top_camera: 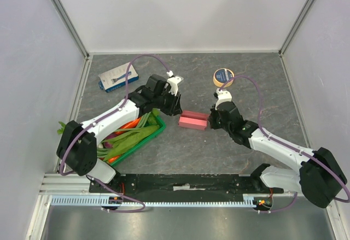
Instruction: Fold the paper box
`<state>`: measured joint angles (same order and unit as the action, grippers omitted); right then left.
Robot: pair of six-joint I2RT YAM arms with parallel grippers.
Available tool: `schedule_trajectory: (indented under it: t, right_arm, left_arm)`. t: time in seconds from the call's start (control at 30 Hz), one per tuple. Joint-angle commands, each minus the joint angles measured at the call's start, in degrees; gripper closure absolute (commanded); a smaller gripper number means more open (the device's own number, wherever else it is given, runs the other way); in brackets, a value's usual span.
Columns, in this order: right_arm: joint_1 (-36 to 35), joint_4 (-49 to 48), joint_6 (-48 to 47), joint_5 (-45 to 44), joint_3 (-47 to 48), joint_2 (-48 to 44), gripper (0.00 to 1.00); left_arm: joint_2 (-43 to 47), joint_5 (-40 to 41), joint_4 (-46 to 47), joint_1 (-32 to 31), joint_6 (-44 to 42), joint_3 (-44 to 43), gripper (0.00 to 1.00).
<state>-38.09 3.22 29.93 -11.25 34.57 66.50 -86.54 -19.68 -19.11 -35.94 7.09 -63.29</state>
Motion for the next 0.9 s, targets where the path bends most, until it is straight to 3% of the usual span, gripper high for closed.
schedule_trajectory:
  t: [0.0, 0.3, 0.5, 0.73, 0.87]
  right_arm:
    - [0.03, -1.11, -0.4, 0.61, 2.35, 0.39, 1.0]
    - [0.03, -1.2, -0.4, 0.61, 2.61, 0.47, 1.0]
    - [0.03, -1.2, -0.4, 0.79, 2.44, 0.56, 1.0]
    - [0.03, -1.38, -0.4, 1.05, 2.52, 0.82, 1.0]
    - [0.12, -1.29, -0.4, 1.14, 2.61, 0.82, 1.0]
  left_arm:
    - [-0.9, 1.14, -0.57, 0.26, 0.56, -0.61, 0.67]
    - [-4.33, 2.28, -0.93, 0.26, -1.2, -2.54, 0.65]
    - [-4.86, 2.19, 0.3, 0.26, -0.94, -2.72, 0.7]
    - [-3.37, 2.98, 0.57, 0.26, 0.2, -2.89, 0.61]
    - [-3.37, 2.72, 0.04, 0.26, -0.15, -3.42, 0.71]
